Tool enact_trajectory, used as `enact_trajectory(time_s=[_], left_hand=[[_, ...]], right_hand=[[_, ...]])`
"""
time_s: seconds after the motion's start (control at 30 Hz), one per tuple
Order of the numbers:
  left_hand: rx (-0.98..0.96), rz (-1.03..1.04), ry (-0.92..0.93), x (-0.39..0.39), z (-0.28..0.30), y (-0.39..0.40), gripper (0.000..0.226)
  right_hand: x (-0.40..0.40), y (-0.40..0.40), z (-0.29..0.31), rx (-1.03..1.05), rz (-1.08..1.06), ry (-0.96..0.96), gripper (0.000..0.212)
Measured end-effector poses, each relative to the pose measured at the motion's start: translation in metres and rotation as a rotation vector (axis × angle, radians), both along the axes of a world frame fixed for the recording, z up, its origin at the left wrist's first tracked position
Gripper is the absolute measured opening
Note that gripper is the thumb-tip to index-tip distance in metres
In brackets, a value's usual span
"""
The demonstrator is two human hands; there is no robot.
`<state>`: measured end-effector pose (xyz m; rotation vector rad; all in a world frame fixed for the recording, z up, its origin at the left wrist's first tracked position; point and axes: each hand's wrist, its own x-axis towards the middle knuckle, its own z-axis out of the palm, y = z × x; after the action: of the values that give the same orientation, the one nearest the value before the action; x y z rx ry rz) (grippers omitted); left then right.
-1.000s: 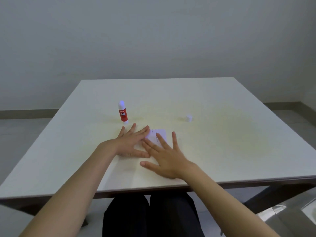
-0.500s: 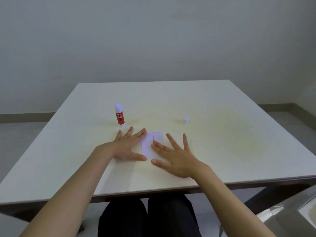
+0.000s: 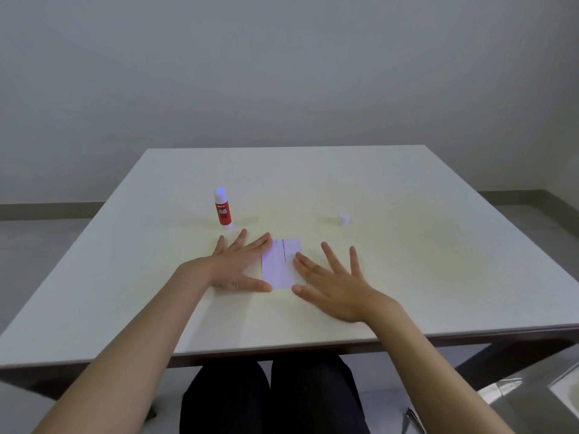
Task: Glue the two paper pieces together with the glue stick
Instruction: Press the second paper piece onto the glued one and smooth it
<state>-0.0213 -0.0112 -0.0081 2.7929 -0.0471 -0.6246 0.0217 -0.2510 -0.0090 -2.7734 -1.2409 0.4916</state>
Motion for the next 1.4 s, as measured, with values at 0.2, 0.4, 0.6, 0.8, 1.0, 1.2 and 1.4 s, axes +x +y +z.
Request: enact_trajectory(time_s=[0.2, 0.4, 0.6, 0.8, 1.0, 1.2, 1.4], left_hand=[[-0.010, 0.007, 0.000, 0.000, -0.001, 0.000, 0.104], [-0.010, 0.011, 0.006, -0.001, 0.003, -0.003, 0.104], [-0.046, 0.013, -0.008, -0.004, 0.005, -0.005, 0.104], [-0.075, 0.031, 0.003, -0.003, 0.004, -0.004, 0.105], [-0.717, 0.383, -0.242, -0.013, -0.001, 0.008, 0.078], [-0.913, 1.244, -1.088, -0.010, -0.010, 0.015, 0.030], [-0.747, 1.069, -0.906, 0.031, 0.000, 0.015, 0.044]], right_hand=[[-0.020, 0.027, -0.020, 0.084, 0.133, -0.041, 0.085], [0.020, 0.040, -0.008, 0.030, -0.137, -0.081, 0.077], [-0.009, 0.052, -0.025, 0.113, 0.117, -0.096, 0.085], [0.031, 0.038, -0.019, 0.091, -0.121, -0.118, 0.070], [0.026, 0.034, -0.027, 0.240, -0.098, -0.176, 0.066], [0.022, 0.034, -0.025, 0.330, -0.137, -0.154, 0.069], [0.022, 0.033, -0.027, 0.325, -0.136, -0.176, 0.069]])
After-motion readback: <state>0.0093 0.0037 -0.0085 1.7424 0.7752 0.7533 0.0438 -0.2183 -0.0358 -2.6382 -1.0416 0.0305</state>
